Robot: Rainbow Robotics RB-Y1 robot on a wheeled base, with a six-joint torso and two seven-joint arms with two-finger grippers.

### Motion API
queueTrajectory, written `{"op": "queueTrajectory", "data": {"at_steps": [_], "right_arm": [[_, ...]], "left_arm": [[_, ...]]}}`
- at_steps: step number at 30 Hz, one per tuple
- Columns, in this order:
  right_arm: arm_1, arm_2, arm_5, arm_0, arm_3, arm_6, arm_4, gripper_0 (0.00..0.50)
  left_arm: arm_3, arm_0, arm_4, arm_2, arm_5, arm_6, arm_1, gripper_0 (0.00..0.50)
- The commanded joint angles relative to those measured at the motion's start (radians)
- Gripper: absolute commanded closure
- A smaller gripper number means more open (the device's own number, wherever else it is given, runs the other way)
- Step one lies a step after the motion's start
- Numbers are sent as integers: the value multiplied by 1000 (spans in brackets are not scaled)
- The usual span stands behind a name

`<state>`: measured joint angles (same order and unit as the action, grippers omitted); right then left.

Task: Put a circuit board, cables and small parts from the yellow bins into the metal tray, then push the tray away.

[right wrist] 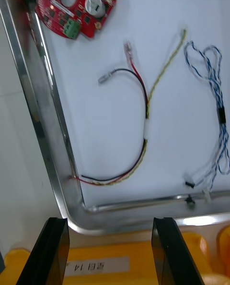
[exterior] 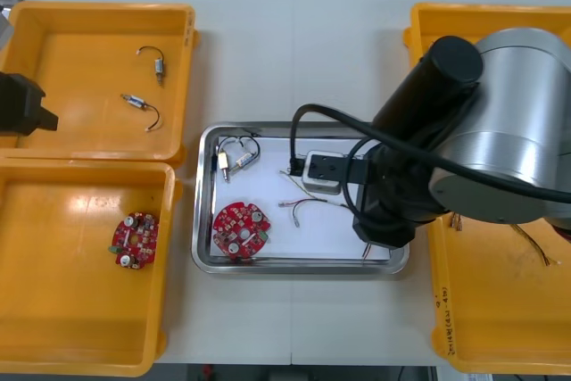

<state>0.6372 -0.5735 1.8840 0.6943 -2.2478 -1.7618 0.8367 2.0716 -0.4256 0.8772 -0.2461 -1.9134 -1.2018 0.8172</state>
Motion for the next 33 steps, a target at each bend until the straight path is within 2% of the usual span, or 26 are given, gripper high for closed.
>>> {"op": "queueTrajectory", "data": {"at_steps": [1, 9, 16, 23, 33], "right_arm": [[-65, -78, -52, 64, 42, -62, -39, 0], [-103, -200, -112, 85, 93, -151, -96, 0], [-128, -321, -123, 85, 103, -136, -163, 0], [-156, -368, -125, 77, 158, -130, -157, 0], [-165, -471, -186, 50, 158, -110, -271, 0]], "left_arm": [[48, 65, 9, -74, -7, -70, 48, 0], [48, 125, 9, -110, -7, -74, 59, 0], [62, 177, 8, -122, -7, -79, 65, 0], [82, 229, 11, -125, -7, -79, 65, 0], [166, 323, 20, -125, -7, -73, 60, 0]]}}
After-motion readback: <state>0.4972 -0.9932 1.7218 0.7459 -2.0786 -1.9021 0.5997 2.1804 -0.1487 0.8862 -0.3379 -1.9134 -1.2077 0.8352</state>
